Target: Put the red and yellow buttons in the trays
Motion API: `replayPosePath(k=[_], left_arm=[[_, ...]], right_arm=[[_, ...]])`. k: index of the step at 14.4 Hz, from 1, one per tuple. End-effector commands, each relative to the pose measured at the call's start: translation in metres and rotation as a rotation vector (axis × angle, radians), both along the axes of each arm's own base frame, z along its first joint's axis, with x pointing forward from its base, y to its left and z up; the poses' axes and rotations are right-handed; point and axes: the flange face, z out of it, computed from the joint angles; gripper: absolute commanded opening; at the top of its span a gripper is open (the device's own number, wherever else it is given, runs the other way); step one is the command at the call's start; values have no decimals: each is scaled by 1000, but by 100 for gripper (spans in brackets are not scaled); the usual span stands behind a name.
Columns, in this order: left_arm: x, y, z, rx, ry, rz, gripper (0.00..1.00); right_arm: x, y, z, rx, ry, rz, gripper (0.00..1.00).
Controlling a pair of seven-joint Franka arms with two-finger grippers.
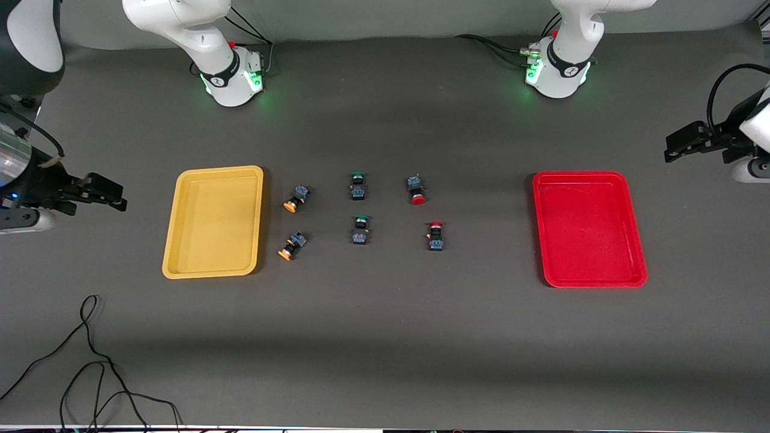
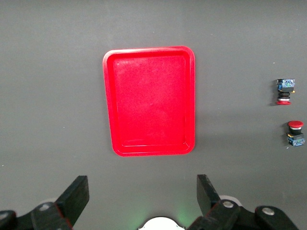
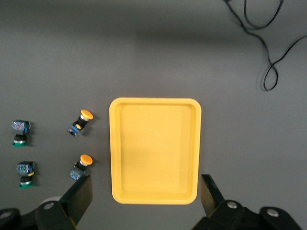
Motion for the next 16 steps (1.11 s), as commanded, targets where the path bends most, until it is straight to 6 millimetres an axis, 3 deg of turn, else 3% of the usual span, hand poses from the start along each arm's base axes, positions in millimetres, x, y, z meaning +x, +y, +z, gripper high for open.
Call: replayPosePath(k=[1, 4, 7, 11, 14, 16], left_arm=[[-5, 0, 3, 0, -7, -7, 100], [-3, -12, -5, -16, 9, -24, 100], [2, -58, -21, -7, 27, -52, 100], [4, -160, -49, 17, 10, 25, 100], [-14, -247, -72, 11, -14, 50, 100], [-29, -298, -86, -1, -41, 42, 100]], right_arm=[[-2, 10, -10, -12, 62, 29, 100], [-10, 52, -40, -5, 112, -28, 100], [-25, 102, -94, 40, 169, -154, 100], [-77, 192, -173, 0, 144, -250, 100], [-111, 210, -234, -2, 109, -297, 100], [-130, 224, -265, -13, 97, -324, 100]])
